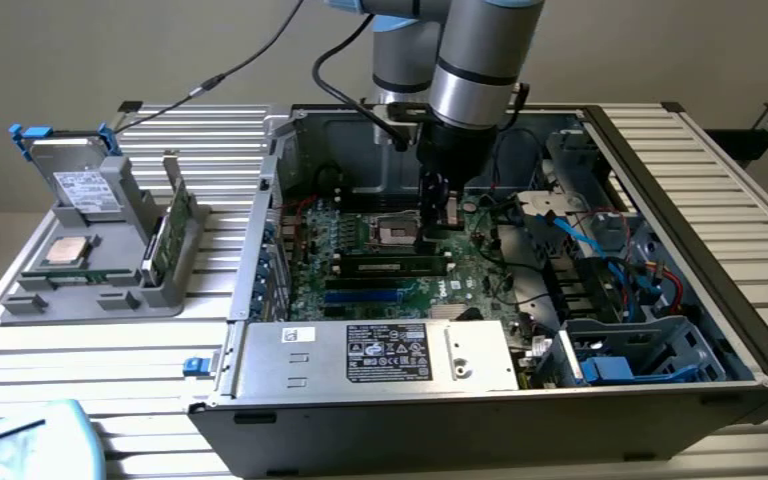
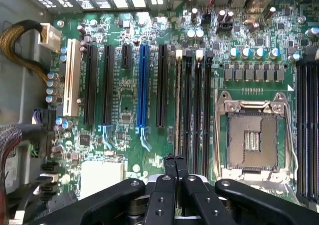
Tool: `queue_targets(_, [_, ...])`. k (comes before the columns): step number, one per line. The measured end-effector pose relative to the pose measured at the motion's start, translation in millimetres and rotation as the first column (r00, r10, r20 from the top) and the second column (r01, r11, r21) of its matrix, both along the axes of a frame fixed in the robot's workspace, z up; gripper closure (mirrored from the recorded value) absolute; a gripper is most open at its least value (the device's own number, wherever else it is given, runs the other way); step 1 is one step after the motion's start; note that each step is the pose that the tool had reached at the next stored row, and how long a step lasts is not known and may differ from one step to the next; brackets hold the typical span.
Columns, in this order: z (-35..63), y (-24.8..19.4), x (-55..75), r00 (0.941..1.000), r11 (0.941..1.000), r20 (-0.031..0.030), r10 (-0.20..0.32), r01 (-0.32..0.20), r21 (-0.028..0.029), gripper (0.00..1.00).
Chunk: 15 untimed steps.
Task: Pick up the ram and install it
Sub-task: 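Press down the ram until it locks into place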
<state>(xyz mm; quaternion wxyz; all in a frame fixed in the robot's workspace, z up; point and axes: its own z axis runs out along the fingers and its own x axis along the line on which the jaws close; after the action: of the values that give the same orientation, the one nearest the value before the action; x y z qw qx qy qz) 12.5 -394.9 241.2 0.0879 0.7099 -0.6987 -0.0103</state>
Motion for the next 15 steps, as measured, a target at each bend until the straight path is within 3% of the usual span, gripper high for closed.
queue_targets(15, [-13.8, -0.3, 1.3, 1.0, 1.0, -0.0001, -0.001, 0.001, -0.0002, 0.9])
